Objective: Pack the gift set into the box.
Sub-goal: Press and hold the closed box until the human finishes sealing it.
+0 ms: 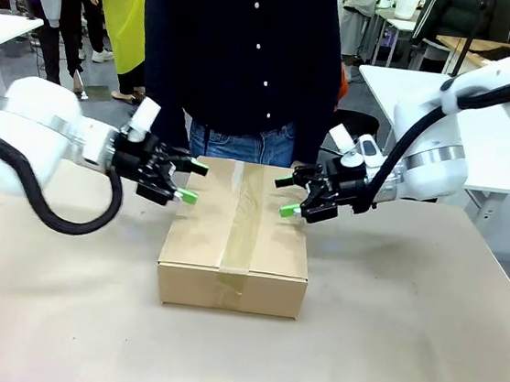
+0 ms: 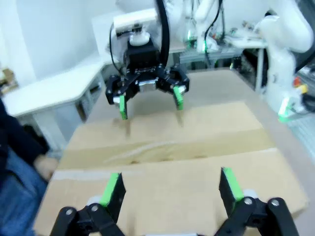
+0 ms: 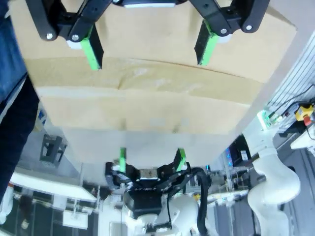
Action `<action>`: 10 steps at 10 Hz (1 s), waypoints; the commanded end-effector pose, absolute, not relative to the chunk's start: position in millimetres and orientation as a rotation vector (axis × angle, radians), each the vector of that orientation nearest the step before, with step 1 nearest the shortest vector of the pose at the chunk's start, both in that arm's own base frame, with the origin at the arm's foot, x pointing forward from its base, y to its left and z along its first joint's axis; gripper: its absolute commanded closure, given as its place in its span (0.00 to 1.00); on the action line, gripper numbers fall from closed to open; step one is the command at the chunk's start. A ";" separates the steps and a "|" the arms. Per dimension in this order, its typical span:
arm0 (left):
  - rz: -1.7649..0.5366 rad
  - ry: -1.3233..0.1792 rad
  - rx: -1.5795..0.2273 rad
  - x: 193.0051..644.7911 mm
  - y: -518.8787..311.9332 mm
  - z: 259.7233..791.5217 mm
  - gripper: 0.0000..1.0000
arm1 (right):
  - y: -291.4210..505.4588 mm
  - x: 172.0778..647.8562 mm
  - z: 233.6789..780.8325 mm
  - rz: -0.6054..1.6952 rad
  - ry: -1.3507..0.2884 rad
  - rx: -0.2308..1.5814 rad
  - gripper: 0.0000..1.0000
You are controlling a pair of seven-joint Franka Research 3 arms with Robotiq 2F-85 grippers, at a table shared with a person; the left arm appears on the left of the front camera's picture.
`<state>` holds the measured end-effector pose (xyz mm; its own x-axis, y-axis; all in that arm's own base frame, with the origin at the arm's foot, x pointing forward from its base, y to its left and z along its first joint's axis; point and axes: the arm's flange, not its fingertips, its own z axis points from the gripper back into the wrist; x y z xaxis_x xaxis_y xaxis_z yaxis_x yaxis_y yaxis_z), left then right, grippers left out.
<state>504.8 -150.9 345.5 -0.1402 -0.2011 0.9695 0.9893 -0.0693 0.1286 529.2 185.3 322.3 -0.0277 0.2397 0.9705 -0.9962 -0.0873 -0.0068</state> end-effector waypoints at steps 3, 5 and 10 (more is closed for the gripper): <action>-1.304 -1.563 -1.116 421.4 -4.1 375.4 0.00 | 66.5 440.2 382.0 1.223 -1.469 1.059 0.00; -1.133 -1.773 -1.076 390.5 59.6 346.5 0.00 | -4.6 402.0 376.8 1.016 -1.703 0.907 0.00; -1.087 -1.731 -1.121 387.0 80.8 400.6 0.00 | -21.6 397.7 381.4 0.979 -1.667 0.925 0.00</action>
